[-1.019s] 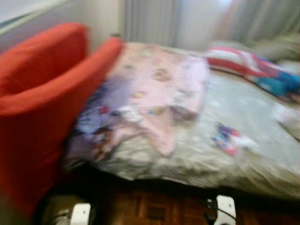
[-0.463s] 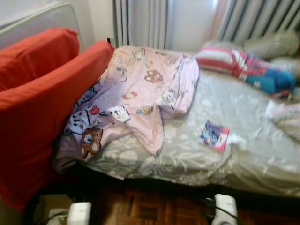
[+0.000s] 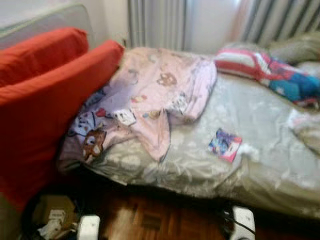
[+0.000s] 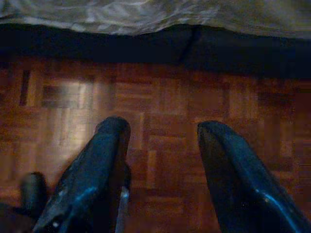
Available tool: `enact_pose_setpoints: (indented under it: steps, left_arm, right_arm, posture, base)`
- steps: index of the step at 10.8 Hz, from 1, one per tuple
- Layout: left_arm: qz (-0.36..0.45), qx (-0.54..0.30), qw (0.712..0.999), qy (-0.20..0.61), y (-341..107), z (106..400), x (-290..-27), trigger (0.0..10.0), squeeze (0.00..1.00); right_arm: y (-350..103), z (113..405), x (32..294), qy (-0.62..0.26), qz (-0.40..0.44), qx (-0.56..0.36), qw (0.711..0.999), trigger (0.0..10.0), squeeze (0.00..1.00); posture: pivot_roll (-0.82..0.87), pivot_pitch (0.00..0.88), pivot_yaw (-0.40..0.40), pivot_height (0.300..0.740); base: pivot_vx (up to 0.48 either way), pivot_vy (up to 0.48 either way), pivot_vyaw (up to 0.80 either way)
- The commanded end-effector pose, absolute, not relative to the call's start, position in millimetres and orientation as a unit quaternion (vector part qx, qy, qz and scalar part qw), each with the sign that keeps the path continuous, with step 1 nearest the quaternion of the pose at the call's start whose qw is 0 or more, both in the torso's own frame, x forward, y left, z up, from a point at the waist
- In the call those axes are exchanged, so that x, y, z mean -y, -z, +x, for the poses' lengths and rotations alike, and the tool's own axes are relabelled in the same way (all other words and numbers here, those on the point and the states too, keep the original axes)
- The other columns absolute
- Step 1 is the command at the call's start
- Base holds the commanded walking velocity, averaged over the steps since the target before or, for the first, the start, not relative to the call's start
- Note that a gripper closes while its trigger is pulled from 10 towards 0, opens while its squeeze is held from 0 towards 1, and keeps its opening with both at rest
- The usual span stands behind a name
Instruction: Clean up the room
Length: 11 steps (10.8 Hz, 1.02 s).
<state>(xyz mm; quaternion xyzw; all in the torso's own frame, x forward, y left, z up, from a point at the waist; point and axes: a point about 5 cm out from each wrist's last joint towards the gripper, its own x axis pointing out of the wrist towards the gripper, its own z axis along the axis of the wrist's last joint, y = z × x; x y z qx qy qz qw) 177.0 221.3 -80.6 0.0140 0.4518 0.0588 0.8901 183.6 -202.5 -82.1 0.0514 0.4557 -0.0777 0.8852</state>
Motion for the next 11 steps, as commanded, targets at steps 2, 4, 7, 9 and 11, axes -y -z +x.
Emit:
enact_pose_setpoints:
  steps: [2,4,7,9,11]
  left_arm:
    - [0.017,-0.454,0.888,-0.066,80.3,175.5,-226.6,10.0,0.0]
    - [0.015,-0.449,0.891,-0.066,79.7,176.5,-226.2,10.0,0.0]
    - [0.005,-0.447,0.892,-0.07,79.8,176.4,-225.8,10.0,0.0]
    - [-0.003,-0.448,0.892,-0.063,79.9,176.7,-224.4,10.0,0.0]
    - [-0.005,-0.448,0.892,-0.065,80.0,176.7,-224.4,10.0,0.0]
  right_arm:
    - [82.4,184.5,197.8,0.076,0.062,-0.455,0.885,10.0,0.0]
    - [81.9,185.2,198.0,0.076,0.064,-0.451,0.887,10.0,0.0]
    - [81.8,185.3,198.2,0.077,0.066,-0.45,0.887,10.0,0.0]
    - [82.0,185.1,198.2,0.075,0.068,-0.453,0.886,10.0,0.0]
    - [81.4,185.9,198.5,0.078,0.069,-0.448,0.888,10.0,0.0]
  posture:
    - [0.17,0.047,-0.052,0.74]
    - [0.17,0.054,-0.054,0.74]
    - [0.16,0.056,-0.054,0.74]
    - [0.17,0.06,-0.054,0.74]
    - [0.16,0.064,-0.055,0.74]
  base:
    - [0.0,-0.133,0.0]
    - [0.0,0.0,0.0]
    - [0.0,0.0,0.0]
    - [0.0,0.0,-0.72]
    - [0.0,0.0,0.0]
